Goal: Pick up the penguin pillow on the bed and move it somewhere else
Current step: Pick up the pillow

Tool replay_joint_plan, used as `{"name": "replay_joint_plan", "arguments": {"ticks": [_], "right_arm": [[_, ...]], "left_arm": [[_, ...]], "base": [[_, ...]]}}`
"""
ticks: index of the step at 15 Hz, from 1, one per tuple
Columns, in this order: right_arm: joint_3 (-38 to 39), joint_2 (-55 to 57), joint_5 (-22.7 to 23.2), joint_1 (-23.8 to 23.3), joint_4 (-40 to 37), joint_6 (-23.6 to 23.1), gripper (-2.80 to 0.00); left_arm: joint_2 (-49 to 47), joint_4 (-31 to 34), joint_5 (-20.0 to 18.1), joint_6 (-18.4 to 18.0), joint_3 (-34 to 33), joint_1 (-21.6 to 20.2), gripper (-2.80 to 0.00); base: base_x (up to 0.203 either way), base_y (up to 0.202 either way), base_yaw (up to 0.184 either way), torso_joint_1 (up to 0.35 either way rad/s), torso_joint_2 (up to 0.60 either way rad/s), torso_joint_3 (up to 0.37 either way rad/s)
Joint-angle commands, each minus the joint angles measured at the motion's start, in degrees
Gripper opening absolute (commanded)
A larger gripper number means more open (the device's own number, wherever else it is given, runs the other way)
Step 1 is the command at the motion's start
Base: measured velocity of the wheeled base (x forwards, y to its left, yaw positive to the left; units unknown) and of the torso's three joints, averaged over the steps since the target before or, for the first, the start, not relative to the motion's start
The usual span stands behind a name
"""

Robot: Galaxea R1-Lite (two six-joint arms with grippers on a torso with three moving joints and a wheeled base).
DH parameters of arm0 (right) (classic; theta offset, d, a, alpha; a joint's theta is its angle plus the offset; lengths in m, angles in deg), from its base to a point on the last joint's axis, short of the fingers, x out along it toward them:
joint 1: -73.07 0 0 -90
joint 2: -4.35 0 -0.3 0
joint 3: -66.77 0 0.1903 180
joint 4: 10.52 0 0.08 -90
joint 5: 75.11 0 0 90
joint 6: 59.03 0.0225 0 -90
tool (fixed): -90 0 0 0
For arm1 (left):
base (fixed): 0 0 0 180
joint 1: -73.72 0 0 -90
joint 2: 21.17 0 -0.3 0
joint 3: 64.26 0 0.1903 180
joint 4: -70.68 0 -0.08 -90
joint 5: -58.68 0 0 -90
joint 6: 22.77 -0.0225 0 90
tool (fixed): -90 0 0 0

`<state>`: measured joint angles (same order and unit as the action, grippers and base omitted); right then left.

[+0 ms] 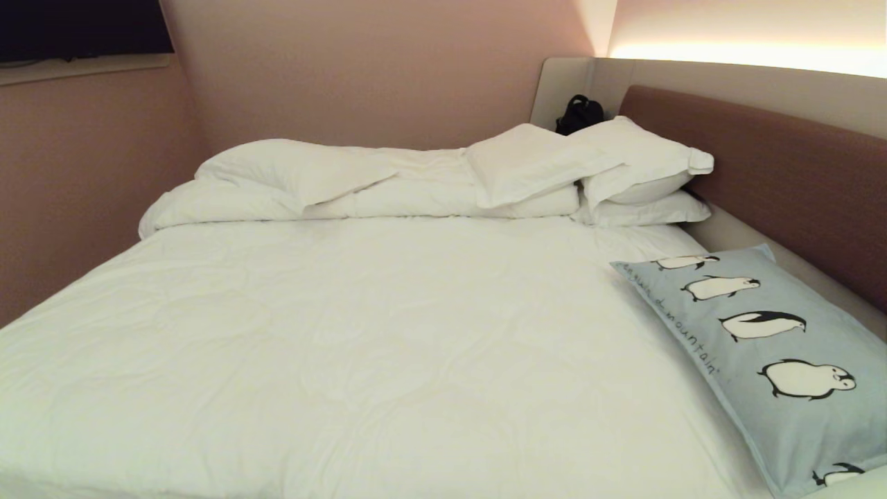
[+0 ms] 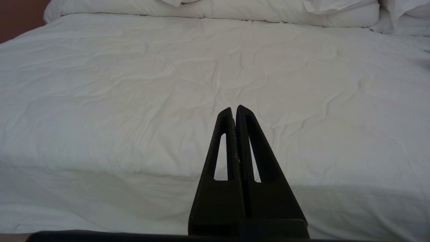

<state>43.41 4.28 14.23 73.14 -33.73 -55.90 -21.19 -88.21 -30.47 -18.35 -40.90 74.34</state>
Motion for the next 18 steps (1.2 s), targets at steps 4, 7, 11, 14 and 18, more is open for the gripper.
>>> {"name": "replay_joint_plan", "arguments": {"ticks": [4, 7, 11, 14, 18], "right_arm": [[0.0, 0.07, -0.04, 0.01, 0.02, 0.03, -2.8], [0.0, 0.07, 0.01, 0.01, 0.02, 0.03, -2.8], [0.0, 0.07, -0.24, 0.01, -0.07, 0.03, -2.8], [0.0, 0.07, -0.22, 0.01, -0.07, 0.02, -2.8], [0.0, 0.07, -0.04, 0.01, 0.11, -0.41, -2.8]], "left_arm": [[0.02, -0.03, 0.03, 0.06, 0.0, -0.01, -2.8], [0.02, -0.03, 0.03, 0.06, 0.0, -0.01, -2.8], [0.02, -0.03, 0.03, 0.06, 0.0, -0.01, -2.8], [0.02, -0.03, 0.03, 0.06, 0.0, -0.01, -2.8], [0.02, -0.03, 0.03, 0.06, 0.0, -0.01, -2.8]], "base": [[0.0, 0.0, 0.0, 0.0, 0.0, 0.0], [0.0, 0.0, 0.0, 0.0, 0.0, 0.0], [0.0, 0.0, 0.0, 0.0, 0.0, 0.0], [0.0, 0.0, 0.0, 0.0, 0.0, 0.0], [0.0, 0.0, 0.0, 0.0, 0.0, 0.0]]}}
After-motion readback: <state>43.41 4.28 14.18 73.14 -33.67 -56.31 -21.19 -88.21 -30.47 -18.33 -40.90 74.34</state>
